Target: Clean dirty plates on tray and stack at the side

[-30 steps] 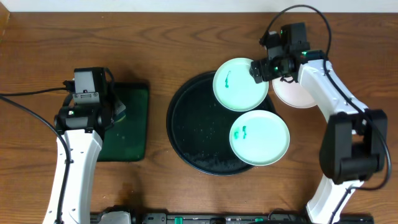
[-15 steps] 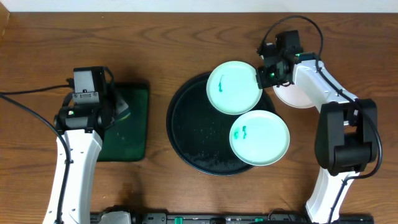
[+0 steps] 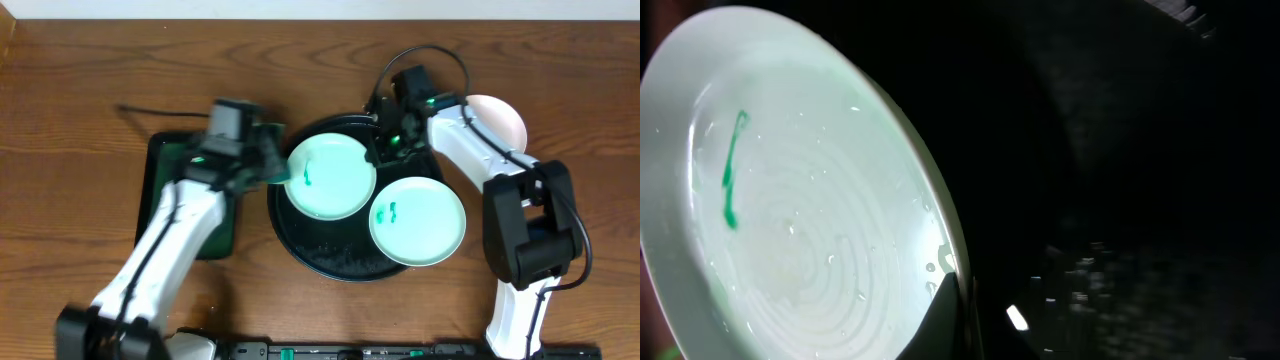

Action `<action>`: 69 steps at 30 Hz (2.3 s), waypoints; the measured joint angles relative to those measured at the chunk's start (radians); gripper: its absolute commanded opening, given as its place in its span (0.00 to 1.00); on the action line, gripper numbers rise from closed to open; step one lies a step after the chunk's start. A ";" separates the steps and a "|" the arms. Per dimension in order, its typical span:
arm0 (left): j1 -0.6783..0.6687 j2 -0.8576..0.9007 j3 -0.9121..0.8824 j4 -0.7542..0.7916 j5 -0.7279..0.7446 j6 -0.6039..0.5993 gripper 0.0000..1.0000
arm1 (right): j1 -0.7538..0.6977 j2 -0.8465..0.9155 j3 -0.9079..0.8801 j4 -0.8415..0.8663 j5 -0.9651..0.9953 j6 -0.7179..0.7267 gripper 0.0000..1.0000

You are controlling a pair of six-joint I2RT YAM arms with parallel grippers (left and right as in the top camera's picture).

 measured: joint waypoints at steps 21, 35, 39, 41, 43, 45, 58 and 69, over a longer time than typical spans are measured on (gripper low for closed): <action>-0.176 0.359 0.012 0.151 -0.079 -0.076 0.07 | 0.048 -0.024 -0.124 0.146 0.139 0.057 0.01; -0.160 0.256 0.006 0.184 -0.182 -0.090 0.07 | 0.048 -0.027 -0.135 0.154 0.133 0.065 0.01; -0.211 0.303 0.006 0.237 -0.083 -0.118 0.07 | 0.048 -0.027 -0.136 0.155 0.133 0.071 0.01; -0.234 0.338 0.006 0.238 -0.059 -0.120 0.07 | 0.048 -0.027 -0.136 0.155 0.133 0.073 0.01; -0.245 0.359 0.006 0.225 -0.058 -0.114 0.07 | 0.048 -0.027 -0.136 0.156 0.132 0.073 0.01; -0.238 0.357 0.011 0.187 -0.090 -0.111 0.07 | 0.049 -0.027 -0.138 0.161 0.132 0.075 0.01; -0.001 0.028 0.001 -0.068 -0.278 -0.109 0.07 | 0.056 -0.161 -0.116 0.111 0.299 0.067 0.01; 0.176 -0.188 0.001 -0.106 -0.286 -0.089 0.07 | 0.091 -0.492 -0.053 0.108 0.750 -0.194 0.01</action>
